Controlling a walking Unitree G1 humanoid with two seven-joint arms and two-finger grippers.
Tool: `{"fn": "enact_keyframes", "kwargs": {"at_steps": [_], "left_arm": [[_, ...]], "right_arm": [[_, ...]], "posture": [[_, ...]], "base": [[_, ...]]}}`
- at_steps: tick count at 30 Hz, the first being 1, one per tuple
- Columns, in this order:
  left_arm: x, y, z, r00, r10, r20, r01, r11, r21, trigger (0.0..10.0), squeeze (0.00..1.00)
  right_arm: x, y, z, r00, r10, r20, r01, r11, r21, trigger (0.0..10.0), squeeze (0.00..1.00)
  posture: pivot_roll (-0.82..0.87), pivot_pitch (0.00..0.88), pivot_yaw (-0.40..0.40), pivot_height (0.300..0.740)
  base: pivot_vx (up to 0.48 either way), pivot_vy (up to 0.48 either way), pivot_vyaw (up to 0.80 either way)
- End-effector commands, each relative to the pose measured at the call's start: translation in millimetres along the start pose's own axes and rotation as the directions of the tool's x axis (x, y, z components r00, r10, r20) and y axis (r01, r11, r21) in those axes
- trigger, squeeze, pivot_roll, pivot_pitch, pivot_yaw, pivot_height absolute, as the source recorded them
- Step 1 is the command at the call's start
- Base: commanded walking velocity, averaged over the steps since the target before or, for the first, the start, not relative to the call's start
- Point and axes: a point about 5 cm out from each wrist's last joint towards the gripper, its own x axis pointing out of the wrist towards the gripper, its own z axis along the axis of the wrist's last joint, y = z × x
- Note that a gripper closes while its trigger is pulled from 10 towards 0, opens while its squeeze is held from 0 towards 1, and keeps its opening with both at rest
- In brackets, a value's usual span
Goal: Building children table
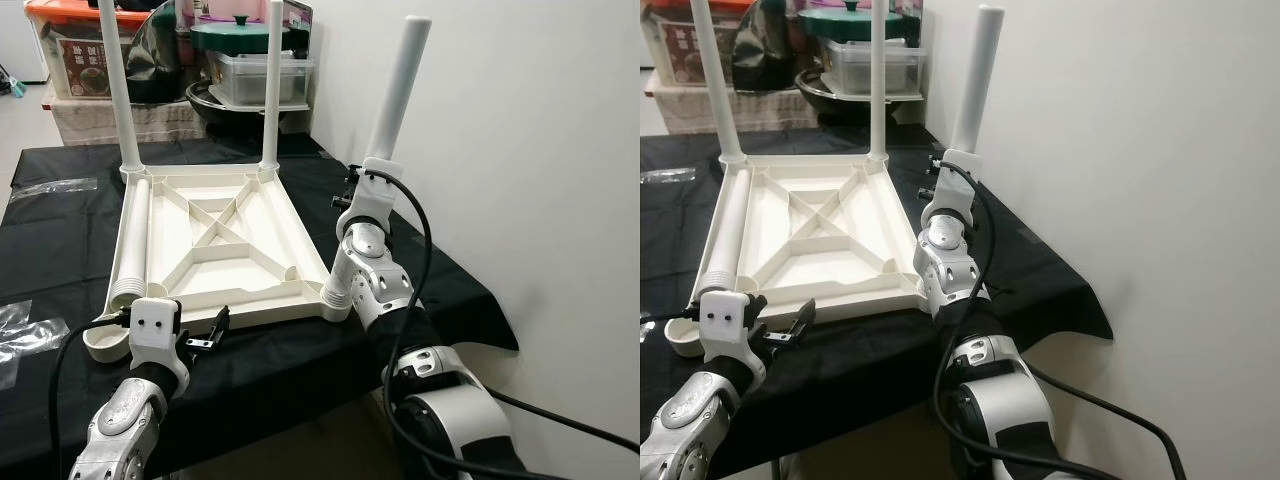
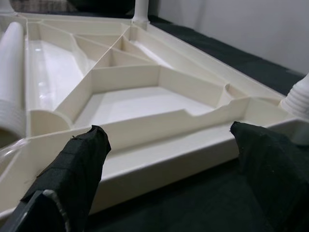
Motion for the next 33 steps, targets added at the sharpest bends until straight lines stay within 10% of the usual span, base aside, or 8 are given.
{"fn": "enact_keyframes", "kwargs": {"at_steps": [1, 14, 15, 16, 18, 19, 28, 33], "left_arm": [[1.2, -1.7, -1, 1.0, -0.012, -0.005, 0.012, 1.0, 0.007, 10.0, 0.0], [0.3, -3.0, -2, 1.0, -0.017, -0.006, 0.017, 1.0, 0.002, 10.0, 0.0], [0.1, -3.4, -2, 1.0, -0.018, -0.006, 0.018, 1.0, 0.001, 10.0, 0.0], [0.1, -3.6, -3, 1.0, -0.02, -0.006, 0.02, 1.0, 0.0, 10.0, 0.0], [0.1, -3.8, -3, 1.0, -0.021, -0.006, 0.021, 1.0, -0.001, 10.0, 0.0], [0.6, -4.2, -3, 1.0, -0.024, -0.006, 0.024, 1.0, -0.001, 10.0, 0.0], [1.3, -4.7, -3, 1.0, -0.026, -0.003, 0.026, 1.0, 0.001, 10.0, 0.0], [0.4, -1.8, -2, 1.0, -0.021, 0.0, 0.021, 1.0, 0.006, 10.0, 0.0]], "right_arm": [[-2.8, -2.0, -15, 0.998, 0.005, -0.069, -0.002, 0.999, 0.046, 10.0, 1.0], [-1.1, -12.1, 28, 0.962, 0.267, 0.046, -0.267, 0.964, -0.022, 10.0, 1.0], [-0.8, -13.4, 35, 0.931, 0.361, 0.053, -0.359, 0.932, -0.044, 10.0, 1.0], [-1.8, -12.0, 41, 0.867, 0.495, 0.047, -0.492, 0.868, -0.073, 10.0, 0.53], [-3.2, -11.1, 43, 0.814, 0.579, 0.038, -0.574, 0.813, -0.091, 10.0, 0.53], [-3.8, -15.8, 49, 0.709, 0.705, 0.035, -0.695, 0.705, -0.142, 10.0, 0.0], [-2.1, -27.0, 46, 0.511, 0.86, -0.022, -0.854, 0.504, -0.129, 10.0, 0.0], [-13.2, -21.7, 28, 0.276, 0.956, -0.105, -0.956, 0.261, -0.133, 10.0, 0.0]], "posture": [[0.07, 0.0, -0.111, 0.74], [0.06, 0.0, -0.11, 0.74], [0.06, 0.0, -0.111, 0.74], [0.06, 0.0, -0.111, 0.74], [0.06, 0.0, -0.111, 0.74], [0.06, 0.0, -0.112, 0.74], [0.08, 0.0, -0.12, 0.74], [0.09, 0.0, -0.127, 0.74]], "base": [[0.0, 0.0, 0.0], [0.0, 0.0, 0.0], [0.0, 0.0, 0.0], [0.0, 0.0, 0.0], [0.0, 0.0, 0.0], [0.0, 0.0, 0.0], [0.0, 0.0, 0.0], [0.0, 0.0, 0.0]]}}
